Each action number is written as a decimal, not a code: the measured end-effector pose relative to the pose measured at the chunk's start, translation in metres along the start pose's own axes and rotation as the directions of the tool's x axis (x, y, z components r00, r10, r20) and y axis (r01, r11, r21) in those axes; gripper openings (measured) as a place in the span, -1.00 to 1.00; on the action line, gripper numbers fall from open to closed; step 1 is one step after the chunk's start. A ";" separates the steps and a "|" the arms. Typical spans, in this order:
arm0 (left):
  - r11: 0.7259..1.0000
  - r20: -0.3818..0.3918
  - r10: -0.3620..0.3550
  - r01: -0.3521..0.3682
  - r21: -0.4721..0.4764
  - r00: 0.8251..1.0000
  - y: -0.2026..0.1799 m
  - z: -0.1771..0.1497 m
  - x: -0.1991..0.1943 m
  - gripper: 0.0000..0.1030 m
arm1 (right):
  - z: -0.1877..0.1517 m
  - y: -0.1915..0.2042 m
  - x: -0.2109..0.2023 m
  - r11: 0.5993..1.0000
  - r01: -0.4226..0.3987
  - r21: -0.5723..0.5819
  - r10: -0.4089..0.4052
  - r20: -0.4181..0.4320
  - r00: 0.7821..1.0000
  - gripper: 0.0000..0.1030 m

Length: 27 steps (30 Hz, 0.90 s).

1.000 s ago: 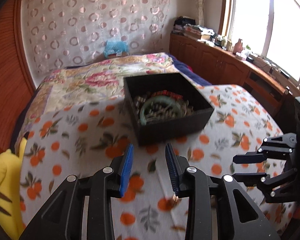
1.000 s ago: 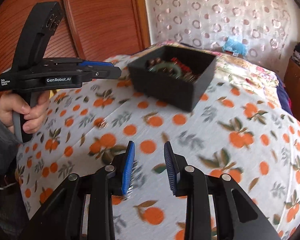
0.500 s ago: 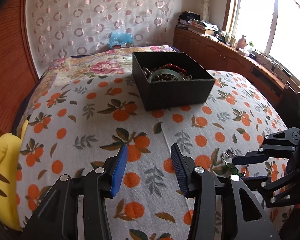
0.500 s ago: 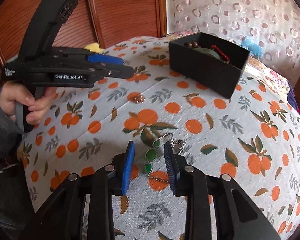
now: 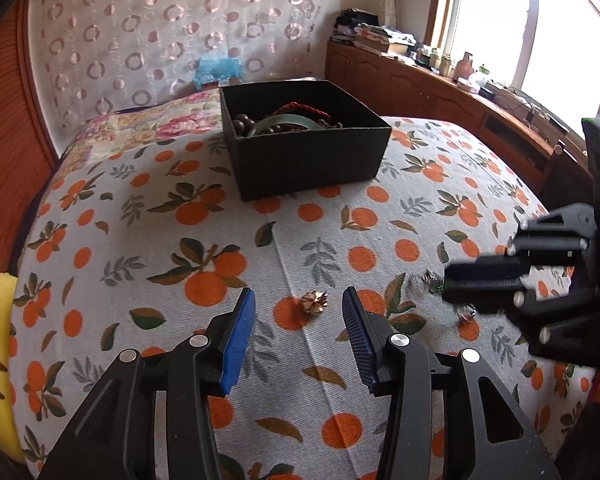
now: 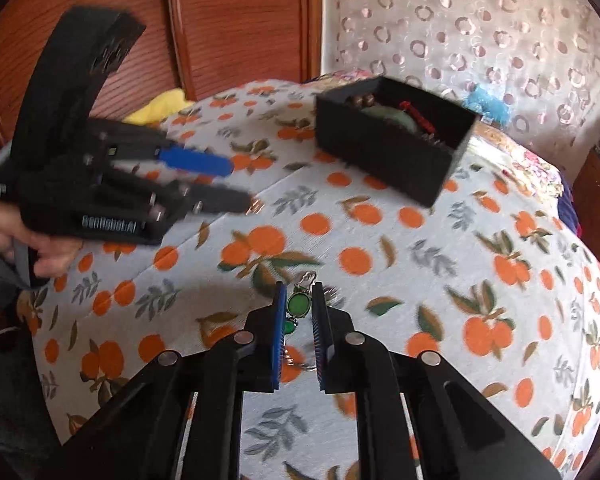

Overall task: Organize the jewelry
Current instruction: 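Grasp the small gold charm with the left gripper while the right gripper grasps the green bead bracelet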

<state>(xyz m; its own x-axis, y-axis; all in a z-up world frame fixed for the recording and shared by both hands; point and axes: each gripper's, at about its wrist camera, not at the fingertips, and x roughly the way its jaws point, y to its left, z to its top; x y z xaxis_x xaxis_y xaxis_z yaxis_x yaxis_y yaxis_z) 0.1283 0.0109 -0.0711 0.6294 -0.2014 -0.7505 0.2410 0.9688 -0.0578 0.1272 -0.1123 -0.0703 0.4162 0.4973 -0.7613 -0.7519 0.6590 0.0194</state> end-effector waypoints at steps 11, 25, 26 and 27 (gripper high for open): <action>1.000 -0.020 0.005 -0.004 0.019 1.000 -0.005 0.000 0.012 -0.55 | 0.023 -0.031 -0.010 0.998 0.035 0.042 -0.038 0.081 0.996 -0.73; 1.000 0.025 0.024 -0.024 0.005 0.999 0.006 0.016 0.006 -0.73 | 0.049 -0.055 -0.018 0.997 0.064 0.047 -0.070 0.141 0.987 -0.73; 1.000 0.032 0.027 -0.027 0.006 0.999 0.007 0.019 0.005 -0.73 | 0.053 -0.057 -0.020 0.997 0.068 0.045 -0.074 0.148 0.986 -0.73; 1.000 0.041 0.030 -0.031 0.007 0.999 0.008 0.022 0.004 -0.73 | 0.057 -0.059 -0.022 0.996 0.073 0.043 -0.078 0.158 0.984 -0.73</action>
<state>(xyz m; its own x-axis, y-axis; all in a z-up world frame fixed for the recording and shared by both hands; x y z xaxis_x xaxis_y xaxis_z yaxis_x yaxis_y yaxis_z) 0.1486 0.0145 -0.0599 0.6660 -0.1777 -0.7245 0.2266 0.9735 -0.0304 0.1916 -0.1301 -0.0181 0.5493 0.5269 -0.6486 -0.6972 0.7169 -0.0081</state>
